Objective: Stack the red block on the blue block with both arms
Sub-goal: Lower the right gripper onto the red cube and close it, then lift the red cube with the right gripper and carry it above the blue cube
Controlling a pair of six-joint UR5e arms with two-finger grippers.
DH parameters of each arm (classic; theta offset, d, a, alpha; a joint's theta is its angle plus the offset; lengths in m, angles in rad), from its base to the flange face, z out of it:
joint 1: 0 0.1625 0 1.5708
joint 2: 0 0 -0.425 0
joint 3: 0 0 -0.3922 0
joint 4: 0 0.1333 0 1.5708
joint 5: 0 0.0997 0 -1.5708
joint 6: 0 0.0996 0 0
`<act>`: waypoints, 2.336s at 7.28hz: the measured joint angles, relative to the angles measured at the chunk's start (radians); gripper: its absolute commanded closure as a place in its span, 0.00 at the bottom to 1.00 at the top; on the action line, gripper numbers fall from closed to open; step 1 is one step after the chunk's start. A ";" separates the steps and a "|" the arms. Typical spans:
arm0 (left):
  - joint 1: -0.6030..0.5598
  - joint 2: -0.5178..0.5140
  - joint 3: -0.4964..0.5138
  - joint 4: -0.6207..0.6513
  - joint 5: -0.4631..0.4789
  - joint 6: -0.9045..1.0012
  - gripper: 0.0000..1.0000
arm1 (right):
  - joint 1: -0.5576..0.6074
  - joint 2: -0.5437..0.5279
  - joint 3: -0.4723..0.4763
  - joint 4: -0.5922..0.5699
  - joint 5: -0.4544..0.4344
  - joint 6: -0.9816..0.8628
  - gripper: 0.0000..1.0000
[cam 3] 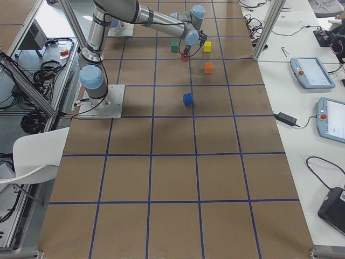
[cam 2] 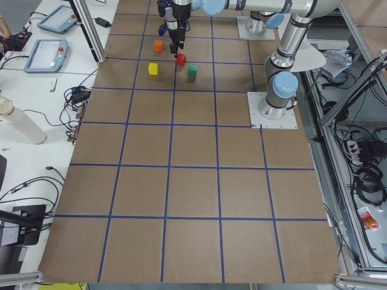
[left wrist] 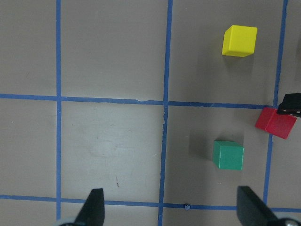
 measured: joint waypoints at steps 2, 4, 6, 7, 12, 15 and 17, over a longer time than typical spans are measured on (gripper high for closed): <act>-0.001 0.000 -0.004 0.004 -0.001 0.000 0.00 | 0.000 0.022 0.003 0.000 0.012 0.001 0.56; -0.001 0.000 -0.006 0.007 -0.003 0.001 0.00 | 0.000 0.032 0.004 0.002 0.016 0.004 1.00; -0.002 0.000 -0.007 0.009 -0.005 0.002 0.00 | 0.000 0.031 0.003 0.002 0.017 0.006 1.00; -0.002 0.000 -0.007 0.009 -0.005 0.002 0.00 | -0.001 0.023 -0.004 0.004 0.016 0.005 1.00; -0.002 0.000 -0.007 0.009 -0.009 0.002 0.00 | -0.106 -0.106 -0.134 0.241 -0.006 -0.081 1.00; -0.002 0.000 -0.007 0.009 -0.010 0.002 0.00 | -0.274 -0.196 -0.133 0.366 -0.013 -0.378 1.00; -0.002 0.000 -0.007 0.009 -0.010 0.002 0.00 | -0.390 -0.223 -0.110 0.411 -0.079 -0.621 1.00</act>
